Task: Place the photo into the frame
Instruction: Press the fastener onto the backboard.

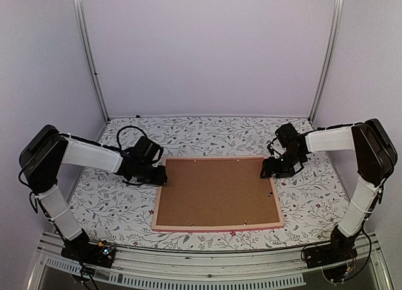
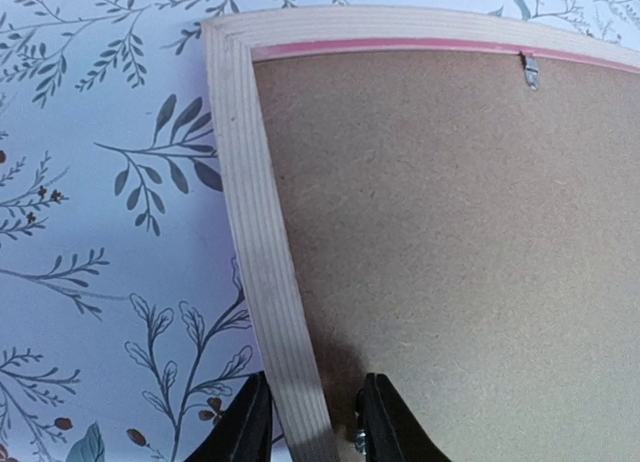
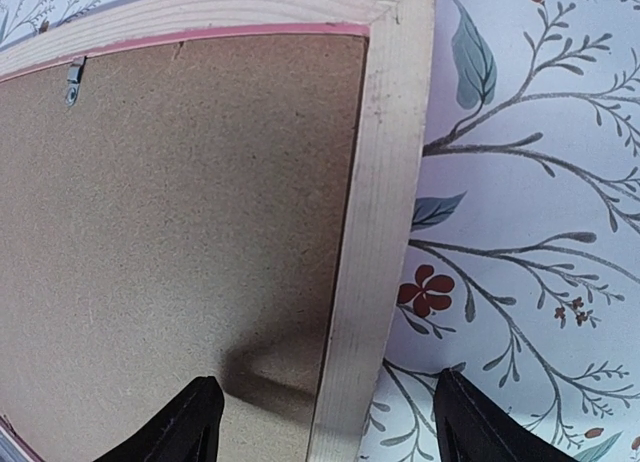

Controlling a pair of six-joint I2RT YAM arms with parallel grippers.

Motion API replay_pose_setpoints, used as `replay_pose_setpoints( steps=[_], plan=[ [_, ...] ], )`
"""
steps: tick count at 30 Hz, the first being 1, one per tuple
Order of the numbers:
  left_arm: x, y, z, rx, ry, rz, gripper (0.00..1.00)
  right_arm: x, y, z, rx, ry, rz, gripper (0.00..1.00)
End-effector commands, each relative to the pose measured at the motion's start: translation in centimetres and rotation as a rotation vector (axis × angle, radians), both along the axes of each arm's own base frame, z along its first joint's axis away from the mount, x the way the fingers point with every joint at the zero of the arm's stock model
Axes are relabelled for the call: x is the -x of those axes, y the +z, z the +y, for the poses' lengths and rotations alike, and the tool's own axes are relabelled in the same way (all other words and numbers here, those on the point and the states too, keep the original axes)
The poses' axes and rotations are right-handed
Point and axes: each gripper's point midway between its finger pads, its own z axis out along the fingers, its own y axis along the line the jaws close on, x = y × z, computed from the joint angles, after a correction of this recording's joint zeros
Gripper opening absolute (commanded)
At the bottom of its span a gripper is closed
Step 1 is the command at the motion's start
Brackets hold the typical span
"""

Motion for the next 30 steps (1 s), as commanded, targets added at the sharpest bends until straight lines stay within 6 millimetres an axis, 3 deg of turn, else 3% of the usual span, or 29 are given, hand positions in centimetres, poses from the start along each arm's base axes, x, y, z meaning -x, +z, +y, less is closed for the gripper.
replay_pose_setpoints(
  steps=[1,3,10,13,19,30],
  plan=[
    [3.3,-2.4,1.5,-0.042,-0.02,0.115,0.32,0.4,-0.4,0.3,-0.008,0.018,0.01,0.75],
    [3.4,-2.3,1.5,-0.032,-0.02,0.109,0.33,0.4,-0.5,0.2,-0.006,0.018,0.015,0.75],
    [3.0,-1.1,0.7,0.022,-0.027,0.075,0.61,0.6,-0.8,0.3,-0.007,0.021,0.023,0.75],
    [2.7,-0.5,0.7,0.029,-0.018,0.06,0.64,0.6,-0.9,0.2,-0.008,0.019,0.025,0.75],
    [2.6,-0.2,0.6,0.035,-0.022,0.049,0.64,0.9,-1.1,0.2,-0.01,0.019,0.031,0.75],
    [2.8,-1.7,0.7,0.008,-0.022,0.084,0.5,1.1,-1.3,0.3,-0.016,0.022,0.041,0.75]
  ],
)
